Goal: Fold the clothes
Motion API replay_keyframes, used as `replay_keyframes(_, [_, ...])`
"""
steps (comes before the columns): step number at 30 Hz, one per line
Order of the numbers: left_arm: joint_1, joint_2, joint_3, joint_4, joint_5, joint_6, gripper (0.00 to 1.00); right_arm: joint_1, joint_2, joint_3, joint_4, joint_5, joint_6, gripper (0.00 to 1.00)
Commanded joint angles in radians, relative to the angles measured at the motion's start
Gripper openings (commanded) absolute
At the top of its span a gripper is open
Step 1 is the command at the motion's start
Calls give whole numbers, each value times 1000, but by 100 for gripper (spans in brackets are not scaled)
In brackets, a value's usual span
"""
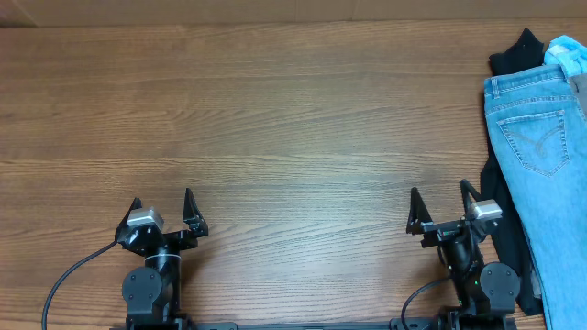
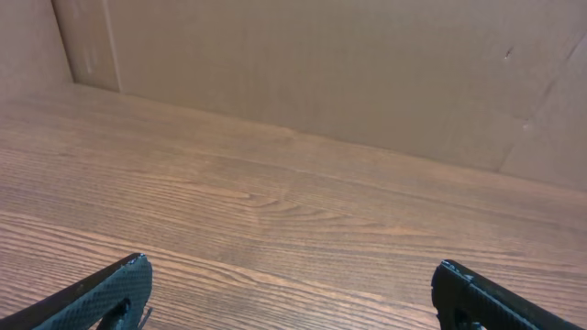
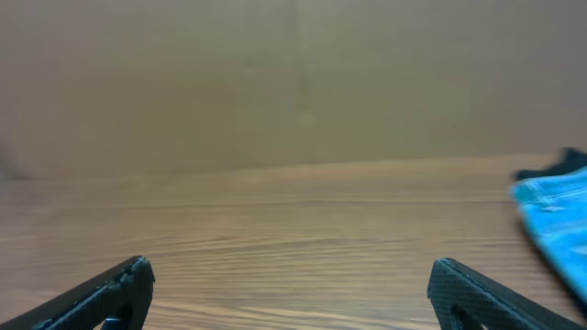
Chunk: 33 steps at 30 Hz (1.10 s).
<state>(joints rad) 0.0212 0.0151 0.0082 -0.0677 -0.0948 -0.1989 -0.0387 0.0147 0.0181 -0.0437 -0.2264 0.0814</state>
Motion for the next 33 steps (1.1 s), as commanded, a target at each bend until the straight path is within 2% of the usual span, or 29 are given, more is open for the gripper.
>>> replay_keyframes(1, [1,-10,-3,1,-9,27,100,-2,-12,-10,53,-177,62,100])
replay_keyframes(5, [1,-10,-3,1,-9,27,100,-2,-12,-10,134,-301,63,100])
replay_keyframes(8, [1,-10,-3,1,-9,27,100,-2,-11,-10,207,-299,110,100])
replay_keyframes(14, [1,-10,-3,1,-9,27,100,-2,8,87,252,-106,129,100])
replay_keyframes(18, [1,-10,-3,1,-9,27,100,-2,122,224,197,18,104,100])
replay_keyframes(27, [1,-10,-3,1,-9,27,99,-4,736,628,79,268,-90,100])
replay_keyframes(30, [1,-10,-3,1,-9,27,100,-28,978,824,-47,316,-91,100])
replay_keyframes(33, [1,-10,-3,1,-9,27,100,-69,1252,1091,-298,316,-92,100])
